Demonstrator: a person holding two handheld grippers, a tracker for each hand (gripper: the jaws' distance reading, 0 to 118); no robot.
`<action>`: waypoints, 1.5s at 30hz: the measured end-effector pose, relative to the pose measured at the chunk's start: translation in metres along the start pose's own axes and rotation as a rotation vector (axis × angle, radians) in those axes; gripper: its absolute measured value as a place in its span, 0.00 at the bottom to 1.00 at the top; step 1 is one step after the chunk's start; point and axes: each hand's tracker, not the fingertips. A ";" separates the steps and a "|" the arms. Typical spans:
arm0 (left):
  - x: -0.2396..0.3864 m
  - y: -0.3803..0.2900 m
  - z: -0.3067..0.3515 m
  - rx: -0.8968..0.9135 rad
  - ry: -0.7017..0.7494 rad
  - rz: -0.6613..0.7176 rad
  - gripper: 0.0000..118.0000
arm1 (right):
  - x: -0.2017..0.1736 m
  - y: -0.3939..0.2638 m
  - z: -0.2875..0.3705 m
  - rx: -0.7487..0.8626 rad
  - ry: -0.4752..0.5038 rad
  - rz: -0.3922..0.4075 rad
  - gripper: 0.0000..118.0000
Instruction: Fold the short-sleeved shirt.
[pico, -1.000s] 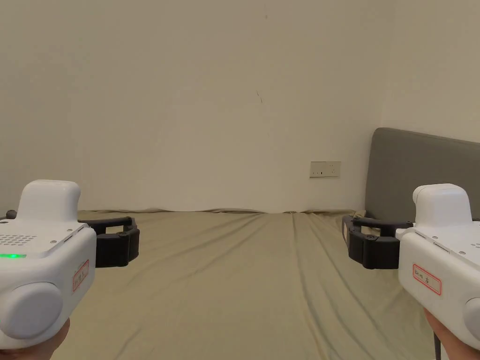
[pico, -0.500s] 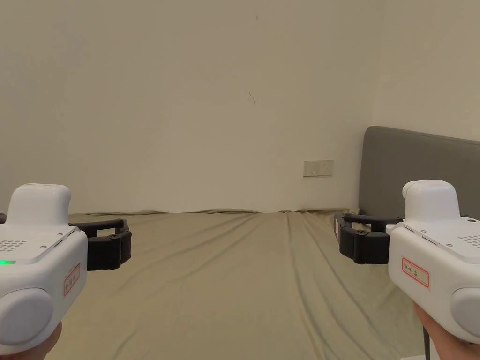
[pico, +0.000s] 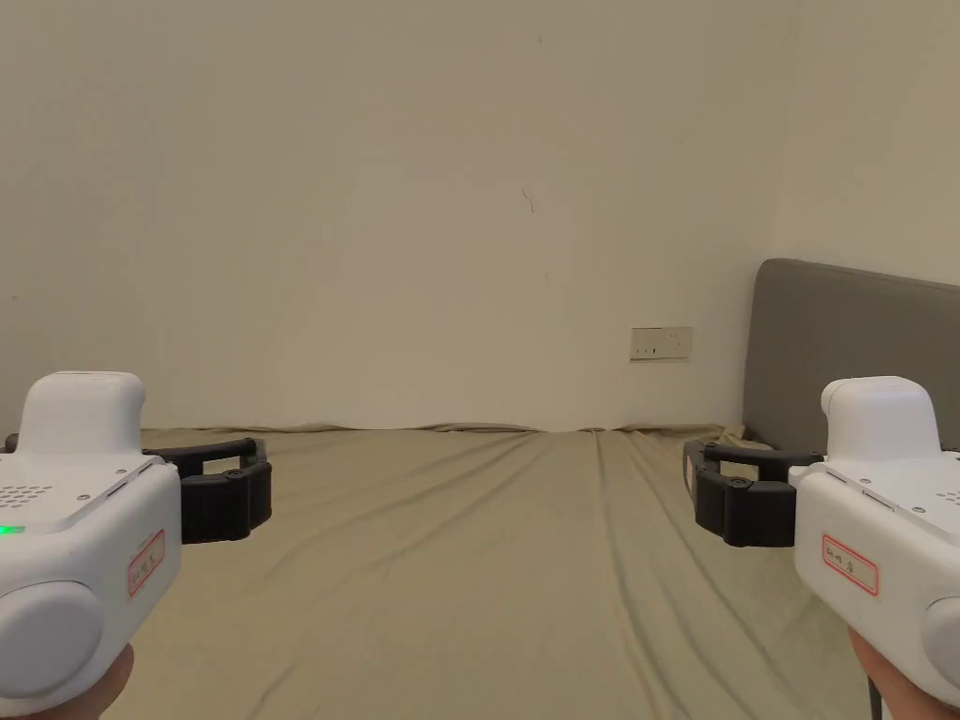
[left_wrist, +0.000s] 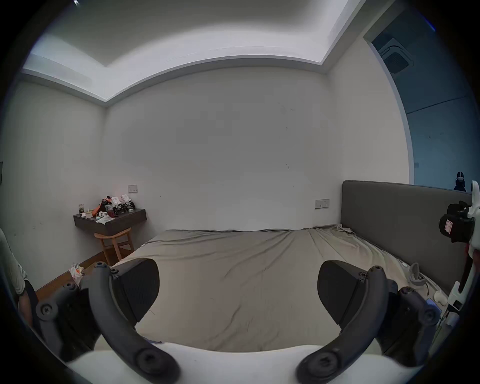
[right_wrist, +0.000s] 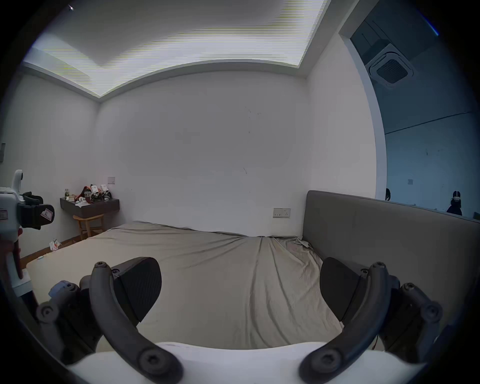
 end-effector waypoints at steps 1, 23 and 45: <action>0.000 0.000 -0.001 -0.003 0.001 -0.004 1.00 | 0.000 0.000 0.000 -0.002 -0.001 -0.001 1.00; -0.012 -0.007 -0.014 -0.047 -0.010 0.073 1.00 | -0.002 -0.003 -0.012 -0.028 -0.019 0.008 1.00; -0.007 -0.005 -0.017 -0.048 -0.101 0.086 1.00 | -0.007 -0.011 -0.026 -0.092 -0.102 0.010 1.00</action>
